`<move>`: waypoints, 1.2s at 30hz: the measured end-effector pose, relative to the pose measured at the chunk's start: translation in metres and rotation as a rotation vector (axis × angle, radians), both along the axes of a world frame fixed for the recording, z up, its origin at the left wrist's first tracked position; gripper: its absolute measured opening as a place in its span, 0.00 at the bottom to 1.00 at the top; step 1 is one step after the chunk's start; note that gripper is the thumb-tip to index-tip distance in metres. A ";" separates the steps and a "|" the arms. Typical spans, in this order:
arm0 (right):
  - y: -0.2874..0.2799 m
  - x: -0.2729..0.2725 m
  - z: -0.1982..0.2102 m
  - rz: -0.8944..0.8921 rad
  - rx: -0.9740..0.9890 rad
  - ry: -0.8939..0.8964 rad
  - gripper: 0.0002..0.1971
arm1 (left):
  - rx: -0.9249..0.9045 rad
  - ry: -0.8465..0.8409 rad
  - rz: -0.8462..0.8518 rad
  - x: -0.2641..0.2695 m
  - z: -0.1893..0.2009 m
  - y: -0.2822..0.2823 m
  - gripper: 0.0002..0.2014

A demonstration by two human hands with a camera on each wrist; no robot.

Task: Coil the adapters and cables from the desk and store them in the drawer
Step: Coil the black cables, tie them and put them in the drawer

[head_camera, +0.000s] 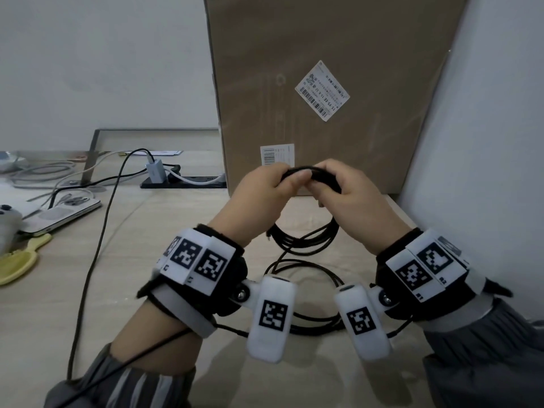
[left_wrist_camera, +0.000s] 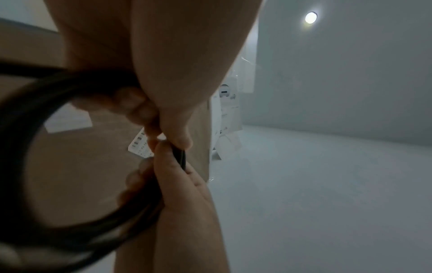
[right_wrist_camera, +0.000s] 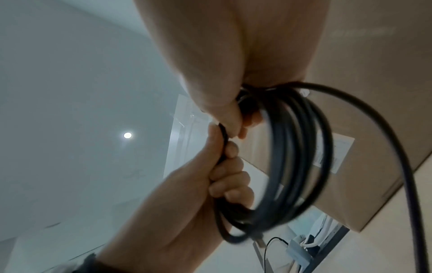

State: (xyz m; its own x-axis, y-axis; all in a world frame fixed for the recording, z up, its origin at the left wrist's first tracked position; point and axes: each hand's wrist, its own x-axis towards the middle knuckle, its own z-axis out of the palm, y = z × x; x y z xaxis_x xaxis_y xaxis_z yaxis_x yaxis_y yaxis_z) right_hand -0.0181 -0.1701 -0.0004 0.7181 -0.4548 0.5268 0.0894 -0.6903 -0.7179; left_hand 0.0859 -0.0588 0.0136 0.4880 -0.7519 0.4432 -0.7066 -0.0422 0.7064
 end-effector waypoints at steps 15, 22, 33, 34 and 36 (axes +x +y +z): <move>0.010 0.008 -0.004 0.270 0.523 -0.065 0.14 | -0.566 0.707 0.060 -0.002 0.003 -0.004 0.16; 0.004 0.003 0.002 0.099 0.400 -0.278 0.08 | -0.387 0.821 -0.137 -0.013 0.003 -0.007 0.19; -0.009 -0.012 0.012 -0.054 -0.158 -0.119 0.10 | -0.066 0.308 -0.047 -0.006 0.019 0.018 0.29; -0.005 -0.011 0.012 -0.032 -0.191 -0.091 0.09 | -0.078 0.237 -0.046 -0.008 0.021 0.019 0.29; 0.001 -0.010 0.010 0.019 -0.245 -0.059 0.10 | -0.046 0.074 -0.040 -0.013 0.019 0.016 0.21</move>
